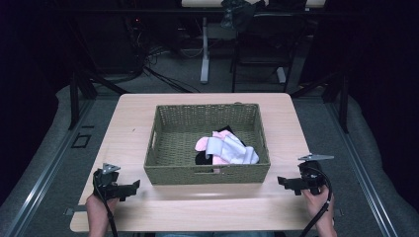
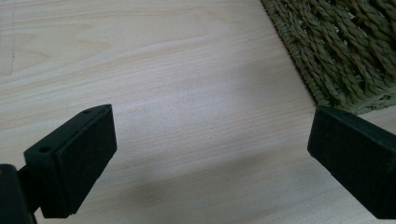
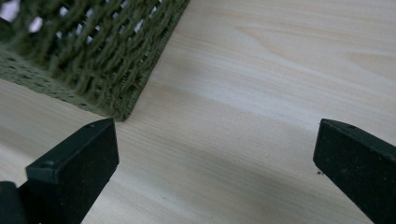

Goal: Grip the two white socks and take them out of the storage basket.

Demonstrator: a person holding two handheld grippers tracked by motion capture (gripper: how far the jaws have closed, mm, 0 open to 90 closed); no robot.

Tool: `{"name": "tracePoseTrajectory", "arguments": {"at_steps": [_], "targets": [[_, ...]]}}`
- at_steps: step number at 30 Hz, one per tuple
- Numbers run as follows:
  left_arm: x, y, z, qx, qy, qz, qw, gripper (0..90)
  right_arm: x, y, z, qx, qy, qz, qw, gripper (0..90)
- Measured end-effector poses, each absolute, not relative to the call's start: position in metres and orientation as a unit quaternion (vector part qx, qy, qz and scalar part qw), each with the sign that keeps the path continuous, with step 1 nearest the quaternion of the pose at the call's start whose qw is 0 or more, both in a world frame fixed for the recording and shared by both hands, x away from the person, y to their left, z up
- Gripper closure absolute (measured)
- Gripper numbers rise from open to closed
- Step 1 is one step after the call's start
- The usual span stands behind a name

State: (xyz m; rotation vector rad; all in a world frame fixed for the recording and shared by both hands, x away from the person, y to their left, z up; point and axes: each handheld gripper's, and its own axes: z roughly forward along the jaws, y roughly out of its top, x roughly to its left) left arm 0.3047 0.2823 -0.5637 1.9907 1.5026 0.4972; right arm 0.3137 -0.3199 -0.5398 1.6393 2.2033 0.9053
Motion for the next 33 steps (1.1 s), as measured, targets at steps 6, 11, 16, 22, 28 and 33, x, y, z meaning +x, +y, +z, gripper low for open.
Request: {"name": "tracePoseTrajectory", "arguments": {"at_steps": [6, 11, 16, 22, 28, 33], "targets": [[0.305, 0.283, -0.563, 0.747, 0.567, 0.186, 0.294, 1.4, 0.311, -0.317, -0.527, 0.553, 0.758, 0.316, 0.137, 0.0], [0.304, 0.283, -0.563, 0.748, 0.565, 0.187, 0.294, 1.4, 0.311, -0.318, -0.513, 0.547, 0.756, 0.330, 0.143, 0.0], [0.304, 0.284, -0.563, 0.747, 0.565, 0.188, 0.296, 1.4, 0.313, -0.317, -0.493, 0.534, 0.760, 0.337, 0.151, 0.0], [0.304, 0.284, -0.562, 0.751, 0.559, 0.189, 0.296, 1.3, 0.321, -0.312, -0.475, 0.519, 0.770, 0.339, 0.150, 0.0], [0.303, 0.284, -0.561, 0.749, 0.560, 0.190, 0.299, 1.3, 0.329, -0.304, -0.455, 0.504, 0.780, 0.337, 0.157, 0.0], [0.303, 0.284, -0.561, 0.749, 0.560, 0.189, 0.300, 1.3, 0.341, -0.287, -0.435, 0.482, 0.792, 0.341, 0.159, 0.0]]}}
